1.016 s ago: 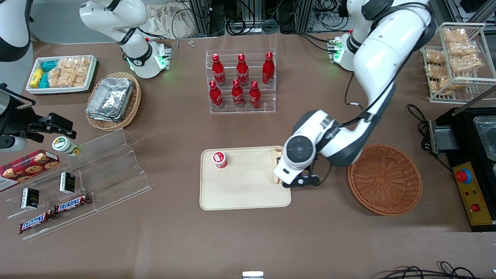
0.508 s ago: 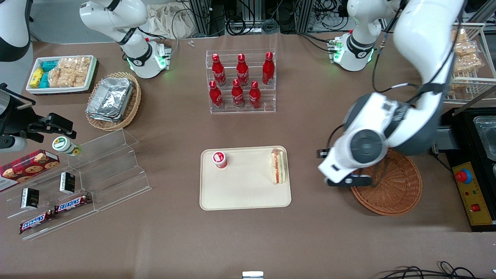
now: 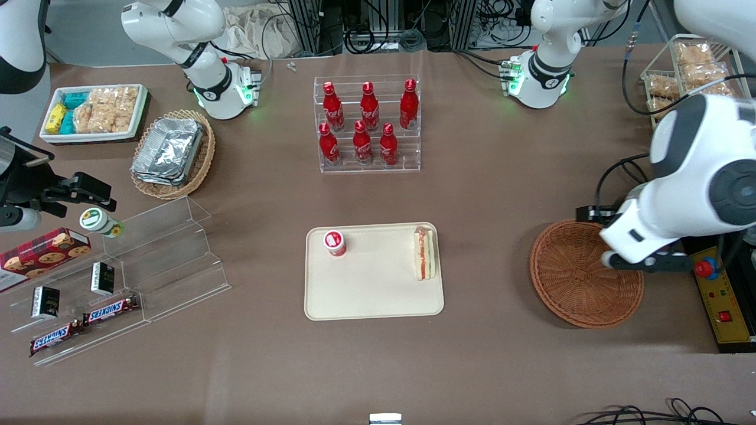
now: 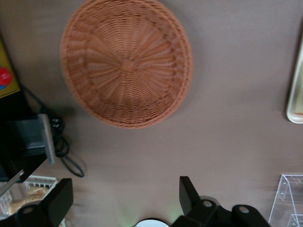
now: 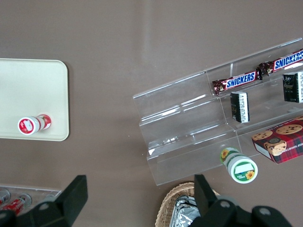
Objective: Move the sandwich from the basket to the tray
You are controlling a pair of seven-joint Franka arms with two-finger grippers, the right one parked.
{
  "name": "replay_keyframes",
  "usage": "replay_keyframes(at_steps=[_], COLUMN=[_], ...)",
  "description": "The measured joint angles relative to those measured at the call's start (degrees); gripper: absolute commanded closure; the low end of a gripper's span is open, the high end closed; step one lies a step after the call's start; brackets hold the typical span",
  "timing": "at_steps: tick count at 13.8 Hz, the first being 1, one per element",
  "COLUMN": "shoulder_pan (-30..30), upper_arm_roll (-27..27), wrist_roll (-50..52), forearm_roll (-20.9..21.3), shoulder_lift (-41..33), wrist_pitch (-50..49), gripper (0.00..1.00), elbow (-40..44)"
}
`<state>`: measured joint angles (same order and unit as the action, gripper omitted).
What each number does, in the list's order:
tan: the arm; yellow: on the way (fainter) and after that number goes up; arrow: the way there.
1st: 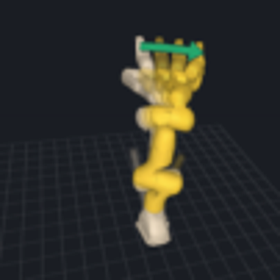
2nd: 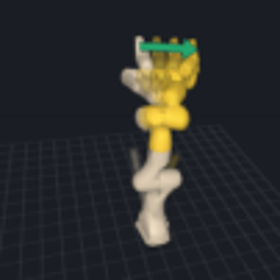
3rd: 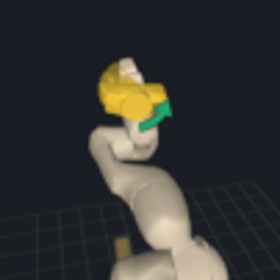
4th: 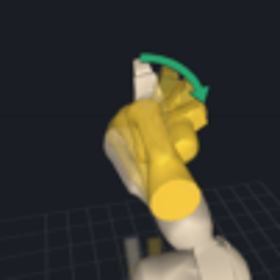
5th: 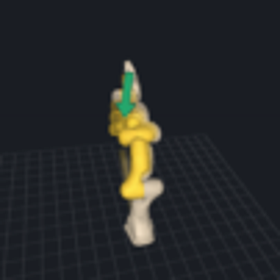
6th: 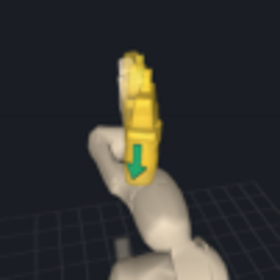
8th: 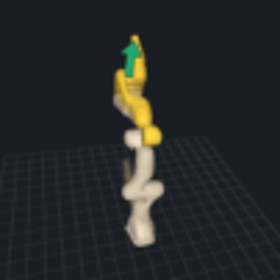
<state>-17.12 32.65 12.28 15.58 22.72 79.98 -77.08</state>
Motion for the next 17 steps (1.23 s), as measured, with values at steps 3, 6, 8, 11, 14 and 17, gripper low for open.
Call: replay_keyframes(at_steps=[3,6,8,11,14,17], shoulder_pan=[-2.4,-4.2,-5.3,-6.5,-3.6,8.5], upper_arm_roll=[-0.1,-0.1,-0.1,-0.2,-3.8,-20.2], wrist_roll=[-0.2,-0.2,-0.2,-0.3,-0.5,-5.0], forearm_roll=[0.0,0.0,0.0,0.0,-0.4,-6.1], shoulder_lift=[-1.5,-1.6,-1.6,-1.6,-1.7,-2.5], wrist_pitch=[-1.3,-1.2,-0.8,0.5,1.7,3.2], gripper=[0.01,0.0,0.0,0.0,0.0,0.0], elbow=[0.0,-0.2,-0.2,-0.2,-0.2,-0.2])
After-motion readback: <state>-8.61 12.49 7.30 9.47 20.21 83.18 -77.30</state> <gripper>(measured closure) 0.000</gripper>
